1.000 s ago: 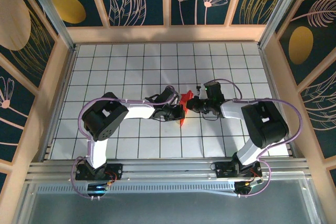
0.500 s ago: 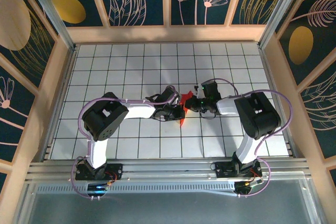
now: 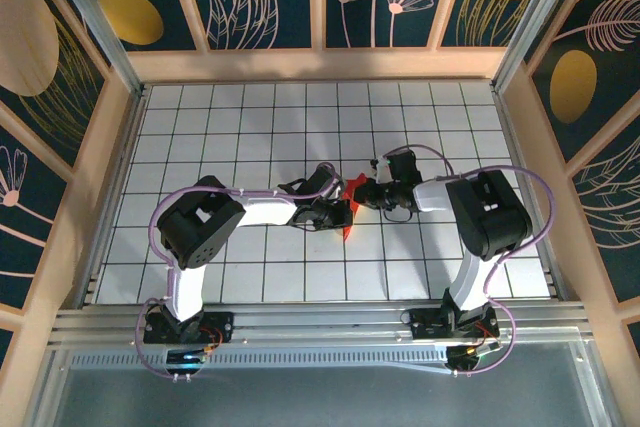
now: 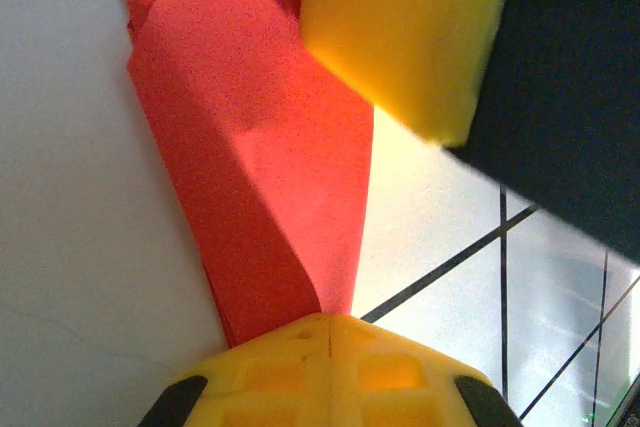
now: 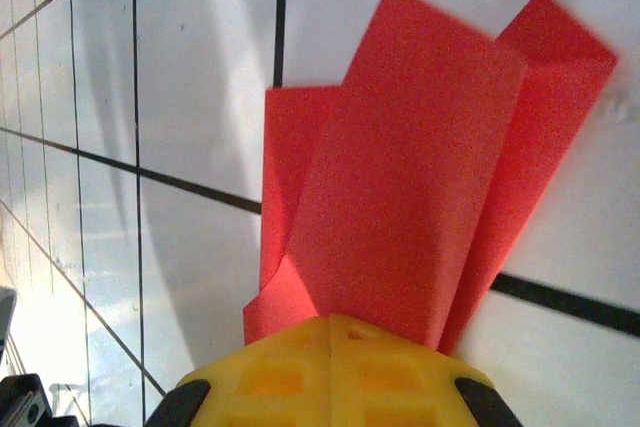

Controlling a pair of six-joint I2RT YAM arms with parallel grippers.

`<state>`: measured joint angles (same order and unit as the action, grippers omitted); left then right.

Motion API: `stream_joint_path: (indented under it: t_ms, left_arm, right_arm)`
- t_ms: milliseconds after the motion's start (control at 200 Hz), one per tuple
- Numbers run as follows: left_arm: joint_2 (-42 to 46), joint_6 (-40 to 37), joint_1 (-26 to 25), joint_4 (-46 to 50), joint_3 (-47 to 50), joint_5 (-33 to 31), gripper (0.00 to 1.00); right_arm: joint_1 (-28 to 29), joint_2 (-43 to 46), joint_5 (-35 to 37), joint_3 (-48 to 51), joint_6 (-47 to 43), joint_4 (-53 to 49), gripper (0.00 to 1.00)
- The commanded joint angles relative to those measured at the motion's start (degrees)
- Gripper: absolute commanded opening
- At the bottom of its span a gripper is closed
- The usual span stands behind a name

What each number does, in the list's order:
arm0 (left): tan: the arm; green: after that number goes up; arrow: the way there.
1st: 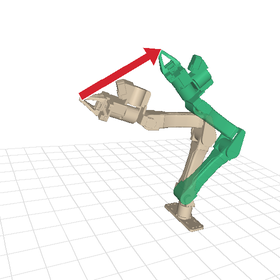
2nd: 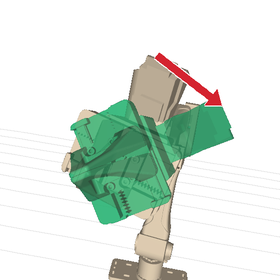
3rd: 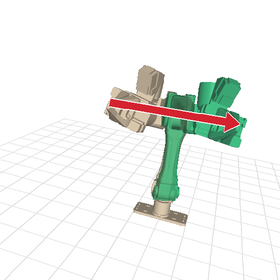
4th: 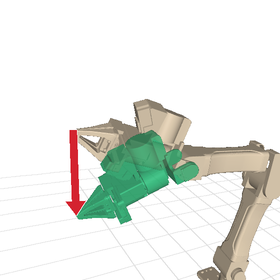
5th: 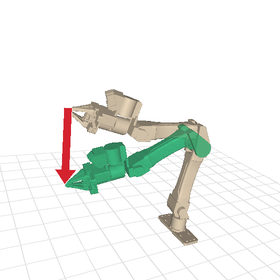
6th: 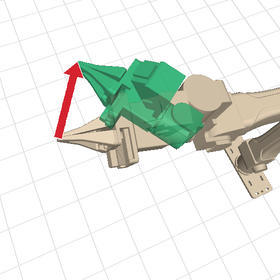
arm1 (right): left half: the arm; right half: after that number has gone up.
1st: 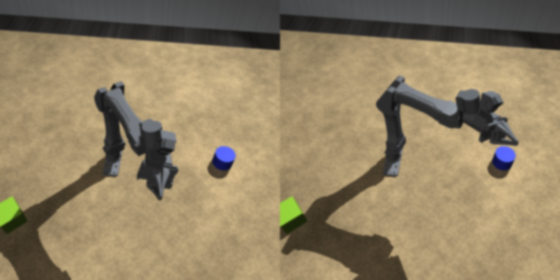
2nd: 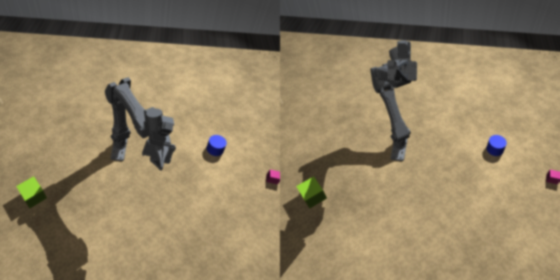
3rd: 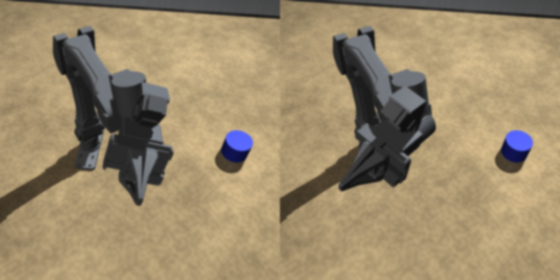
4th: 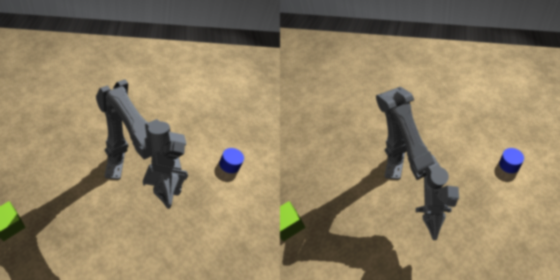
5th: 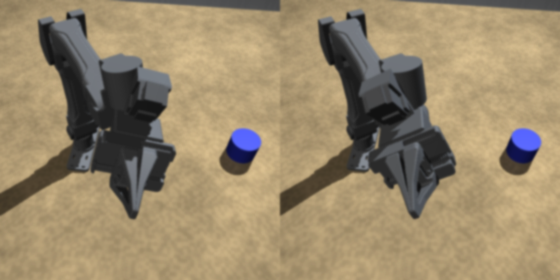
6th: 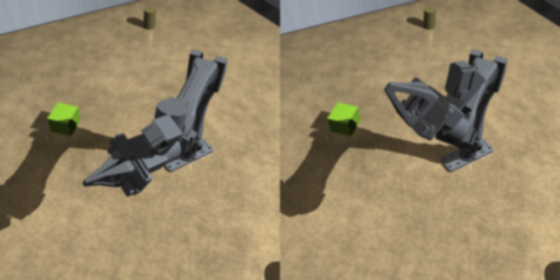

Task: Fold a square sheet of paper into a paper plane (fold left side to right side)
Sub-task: Fold the wing for the fifth time at the center of the table.

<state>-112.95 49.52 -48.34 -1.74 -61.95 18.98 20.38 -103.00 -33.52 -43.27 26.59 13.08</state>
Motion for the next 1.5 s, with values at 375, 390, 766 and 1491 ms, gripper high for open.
stream_joint_path:
  t_ms: [375,390,766,1491]
  left_arm:
    - [-3.9,-0.9,0.0,8.7,1.4,-3.7,0.00]
    - [-4.0,-0.9,0.0,8.7,1.4,-3.8,0.00]
    - [-4.0,-0.9,0.0,8.8,1.3,-3.9,0.00]
    - [-3.9,-1.0,-0.1,8.9,0.8,-4.4,0.00]
  right_arm:
    - [-9.0,-8.1,0.7,-7.0,-3.5,-1.3,0.00]
    - [-9.3,-8.3,0.7,-7.2,-3.6,-1.4,0.00]
    - [-12.6,-13.9,0.4,-16.4,-5.8,-6.5,0.00]
    - [-1.4,6.8,-2.4,2.9,7.9,-1.0,0.00]
